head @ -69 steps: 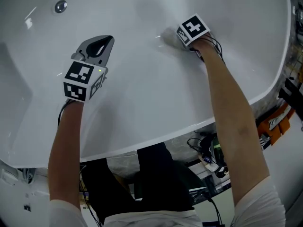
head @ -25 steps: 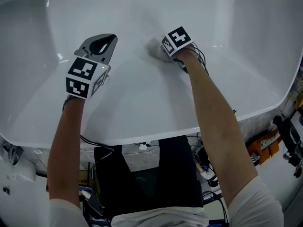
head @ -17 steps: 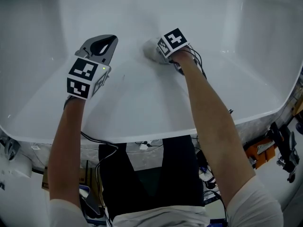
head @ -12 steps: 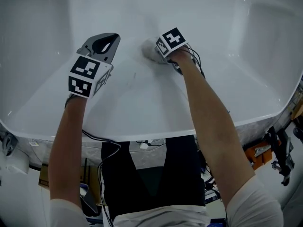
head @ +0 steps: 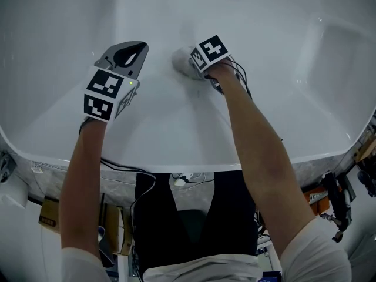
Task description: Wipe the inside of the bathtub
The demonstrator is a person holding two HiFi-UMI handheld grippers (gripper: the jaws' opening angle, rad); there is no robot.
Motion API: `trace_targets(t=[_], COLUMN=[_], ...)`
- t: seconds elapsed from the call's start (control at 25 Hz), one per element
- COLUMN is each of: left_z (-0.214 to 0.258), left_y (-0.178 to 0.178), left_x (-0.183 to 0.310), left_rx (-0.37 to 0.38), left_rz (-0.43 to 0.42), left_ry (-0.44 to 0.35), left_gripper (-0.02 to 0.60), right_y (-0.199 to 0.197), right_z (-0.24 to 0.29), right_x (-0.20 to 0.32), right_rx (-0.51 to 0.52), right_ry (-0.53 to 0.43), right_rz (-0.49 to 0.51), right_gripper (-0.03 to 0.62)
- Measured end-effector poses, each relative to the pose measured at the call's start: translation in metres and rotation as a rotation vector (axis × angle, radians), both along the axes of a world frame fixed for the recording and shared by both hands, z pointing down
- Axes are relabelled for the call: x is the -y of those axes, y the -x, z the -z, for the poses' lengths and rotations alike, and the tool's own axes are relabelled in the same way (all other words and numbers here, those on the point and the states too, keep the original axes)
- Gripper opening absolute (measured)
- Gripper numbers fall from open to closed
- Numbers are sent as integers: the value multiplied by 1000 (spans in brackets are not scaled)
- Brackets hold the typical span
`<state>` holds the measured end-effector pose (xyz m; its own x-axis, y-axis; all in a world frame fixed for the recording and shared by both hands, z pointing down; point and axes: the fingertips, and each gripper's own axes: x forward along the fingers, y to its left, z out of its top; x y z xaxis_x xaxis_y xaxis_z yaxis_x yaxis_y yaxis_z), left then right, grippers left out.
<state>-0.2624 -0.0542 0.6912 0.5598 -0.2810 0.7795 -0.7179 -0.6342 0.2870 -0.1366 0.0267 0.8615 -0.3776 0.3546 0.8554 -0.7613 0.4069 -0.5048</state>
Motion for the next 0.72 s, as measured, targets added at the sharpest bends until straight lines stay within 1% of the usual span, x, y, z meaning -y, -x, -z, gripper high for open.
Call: trace_targets(t=[0.16,0.32,0.48,0.72], left_z=[4,12,20,15], left_y=[31,72,110,164], left_x=[-3,3,10,11], left_rx=[12,34,59,81], left_rz=[6,14,35,66], left_ry=[-10,-25,-30,-32], left_gripper=[11,11,11,11], right_y=[41,85,124,182], right_z=[2,5,10,0], right_x=[-1,5,10,9], right_rx=[25,44,60,82], right_ry=[-9,-25,-19,-15], right_rz=[1,3,21,41], right_gripper=[97,97,97,97])
